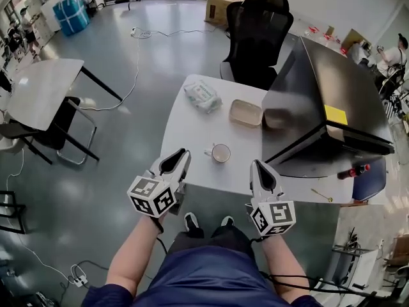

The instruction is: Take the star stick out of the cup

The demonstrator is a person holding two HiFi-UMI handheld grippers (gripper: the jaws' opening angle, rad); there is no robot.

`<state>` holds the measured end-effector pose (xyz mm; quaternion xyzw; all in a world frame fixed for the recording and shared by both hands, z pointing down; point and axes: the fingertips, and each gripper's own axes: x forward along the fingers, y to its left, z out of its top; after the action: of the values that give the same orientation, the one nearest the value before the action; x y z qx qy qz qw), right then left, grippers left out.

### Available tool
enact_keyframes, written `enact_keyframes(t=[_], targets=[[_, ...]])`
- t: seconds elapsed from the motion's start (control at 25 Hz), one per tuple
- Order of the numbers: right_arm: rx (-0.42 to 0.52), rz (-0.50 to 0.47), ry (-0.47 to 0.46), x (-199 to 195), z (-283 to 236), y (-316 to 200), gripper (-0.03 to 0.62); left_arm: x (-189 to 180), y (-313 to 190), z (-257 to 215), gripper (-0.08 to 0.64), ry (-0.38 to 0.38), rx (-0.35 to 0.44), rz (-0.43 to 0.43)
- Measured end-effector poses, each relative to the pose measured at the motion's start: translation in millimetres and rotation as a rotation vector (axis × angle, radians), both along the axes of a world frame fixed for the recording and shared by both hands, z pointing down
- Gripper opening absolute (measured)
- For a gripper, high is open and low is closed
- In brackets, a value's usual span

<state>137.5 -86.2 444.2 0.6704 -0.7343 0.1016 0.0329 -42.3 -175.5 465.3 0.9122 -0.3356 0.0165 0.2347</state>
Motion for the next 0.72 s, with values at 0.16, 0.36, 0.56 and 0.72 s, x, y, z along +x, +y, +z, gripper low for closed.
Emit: enact_keyframes(t=[0.16,0.36,0.56,0.72], targets=[[-0.028,-0.035,-0.014,3.5,14.0,-10.5,0.007,16.0,-12.6,17.2,0.054,-0.027,-0.026,0.010],[-0.052,-0.089,-0.024,7.7,19.9,-20.6,0.006,39.7,-23.9,46.1,0.054,-0.064,-0.089,0.034],[-0.071,-0.111,-0.028,13.6,26.4,-27.9,0.006,58.6,-39.6,84.4,0.055,-0.116,-0.161,0.064],[-0.096,-0.109,-0.037,16.4,36.1,-27.1,0.006,69.4,-52.3,117.9,0.055,-0.162,-0.224,0.086]])
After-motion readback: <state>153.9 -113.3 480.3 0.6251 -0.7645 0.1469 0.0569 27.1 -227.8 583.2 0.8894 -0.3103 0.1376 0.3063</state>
